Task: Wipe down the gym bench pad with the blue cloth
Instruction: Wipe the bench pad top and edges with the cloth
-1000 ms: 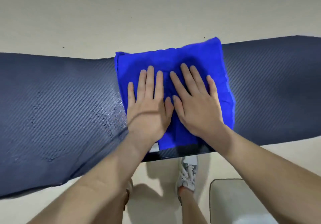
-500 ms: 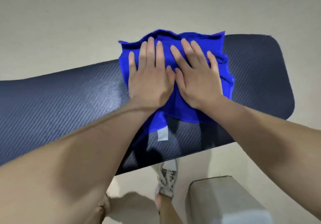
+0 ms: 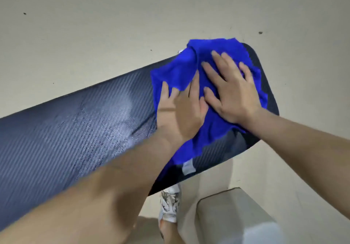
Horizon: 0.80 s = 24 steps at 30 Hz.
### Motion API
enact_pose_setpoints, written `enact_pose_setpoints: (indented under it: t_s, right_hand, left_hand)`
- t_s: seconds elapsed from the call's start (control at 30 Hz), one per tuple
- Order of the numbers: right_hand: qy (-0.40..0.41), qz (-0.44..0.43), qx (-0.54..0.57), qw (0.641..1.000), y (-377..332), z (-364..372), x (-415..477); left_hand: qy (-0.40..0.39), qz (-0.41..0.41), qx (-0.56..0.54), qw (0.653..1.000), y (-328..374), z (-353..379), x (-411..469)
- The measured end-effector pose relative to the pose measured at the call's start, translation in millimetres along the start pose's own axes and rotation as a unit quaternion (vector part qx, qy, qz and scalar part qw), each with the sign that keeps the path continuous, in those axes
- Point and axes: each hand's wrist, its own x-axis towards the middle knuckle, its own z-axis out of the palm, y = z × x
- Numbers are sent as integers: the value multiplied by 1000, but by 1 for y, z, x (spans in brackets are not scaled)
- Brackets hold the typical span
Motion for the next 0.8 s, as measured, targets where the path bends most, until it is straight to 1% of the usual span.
enact_pose_setpoints:
  t_s: [0.07,0.17,0.27,0.33,0.4,0.47,0.57,0.67,0.73,0.8]
  right_hand:
    - [18,61,17,998,20,-1,15]
    - [51,154,44,986,31,8,7]
    - [58,228,57,970,12,16,-26]
    - [42,254,50,965,-5,20,-57]
    - [13,249,35,968,-18,24,-92]
    - [-15,218,28,975,-27,27,-118]
    - [-38,204,28,978,-50,26,-126]
    - [-35,189,11,981,-80,23,-105]
    - [-29,139,-9,990,-103,21,-80]
    - [-23,98,0,995,-135,21,-51]
  left_hand:
    - [22,23,5,999,7,0,34]
    - [19,61,14,998,13,9,54]
    - [27,88,1,996,22,12,35]
    - [15,115,-15,993,32,17,7]
    - [-24,151,-15,988,40,21,-26]
    - [-52,182,-20,982,35,21,-49]
    - [-63,209,-14,976,4,13,-60]
    - [-63,176,-9,982,-41,0,-59]
    - [-59,136,-8,989,-76,-11,-61]
    - [-55,91,0,994,-116,-18,-67]
